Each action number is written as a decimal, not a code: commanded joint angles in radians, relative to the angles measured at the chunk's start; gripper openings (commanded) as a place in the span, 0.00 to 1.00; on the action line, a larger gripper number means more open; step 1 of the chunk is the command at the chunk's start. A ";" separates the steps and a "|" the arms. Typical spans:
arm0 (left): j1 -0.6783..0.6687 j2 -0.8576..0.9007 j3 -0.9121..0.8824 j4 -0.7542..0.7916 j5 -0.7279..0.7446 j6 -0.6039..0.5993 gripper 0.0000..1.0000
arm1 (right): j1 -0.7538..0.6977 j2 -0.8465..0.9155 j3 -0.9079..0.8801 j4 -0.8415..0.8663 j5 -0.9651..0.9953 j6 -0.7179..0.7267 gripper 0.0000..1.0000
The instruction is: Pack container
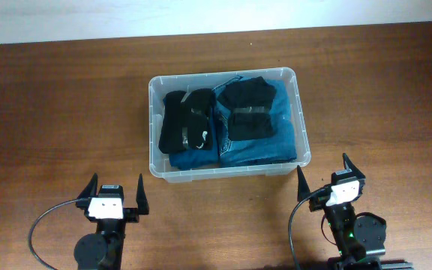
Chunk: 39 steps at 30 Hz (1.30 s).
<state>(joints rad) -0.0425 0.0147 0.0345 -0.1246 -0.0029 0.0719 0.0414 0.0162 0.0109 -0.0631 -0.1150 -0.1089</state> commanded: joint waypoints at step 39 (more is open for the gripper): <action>0.006 -0.010 -0.004 0.000 0.014 0.012 0.99 | 0.011 0.019 -0.005 -0.005 -0.005 -0.011 0.98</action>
<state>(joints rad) -0.0425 0.0147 0.0345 -0.1246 -0.0029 0.0719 0.0429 0.0322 0.0109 -0.0631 -0.1173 -0.1135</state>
